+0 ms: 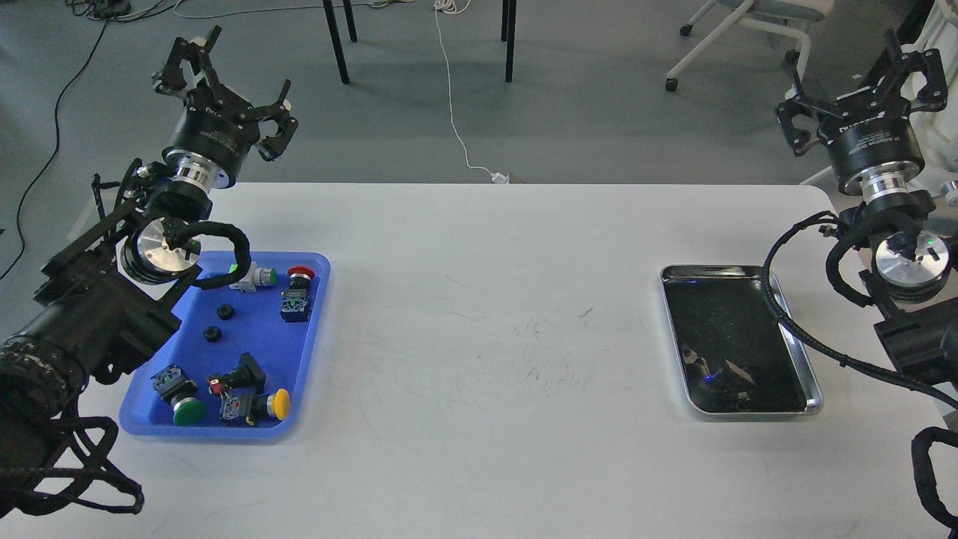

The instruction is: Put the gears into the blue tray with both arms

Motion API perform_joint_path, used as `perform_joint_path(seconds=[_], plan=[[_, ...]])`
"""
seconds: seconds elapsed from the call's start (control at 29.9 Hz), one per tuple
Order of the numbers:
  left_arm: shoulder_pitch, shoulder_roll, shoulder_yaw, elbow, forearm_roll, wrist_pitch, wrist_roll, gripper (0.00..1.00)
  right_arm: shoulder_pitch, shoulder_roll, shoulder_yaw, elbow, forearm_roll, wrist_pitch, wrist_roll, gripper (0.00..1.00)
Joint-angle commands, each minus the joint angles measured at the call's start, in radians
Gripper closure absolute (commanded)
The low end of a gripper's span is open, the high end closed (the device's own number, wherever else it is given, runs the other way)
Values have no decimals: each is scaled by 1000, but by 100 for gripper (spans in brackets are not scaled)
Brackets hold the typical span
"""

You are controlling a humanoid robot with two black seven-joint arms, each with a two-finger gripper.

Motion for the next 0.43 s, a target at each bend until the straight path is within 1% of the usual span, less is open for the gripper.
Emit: perform_joint_path(seconds=[0.0, 0.13, 0.4], plan=[[37, -25, -2, 3, -4, 1, -6, 2, 3, 62, -3, -90, -1, 0, -4, 1], [54, -37, 3, 3, -2, 11, -12, 2, 2, 91, -20, -142, -1, 0, -1, 1], [57, -36, 6, -4, -2, 24, -4, 2, 6, 82, -89, -138, -2, 0, -3, 1]])
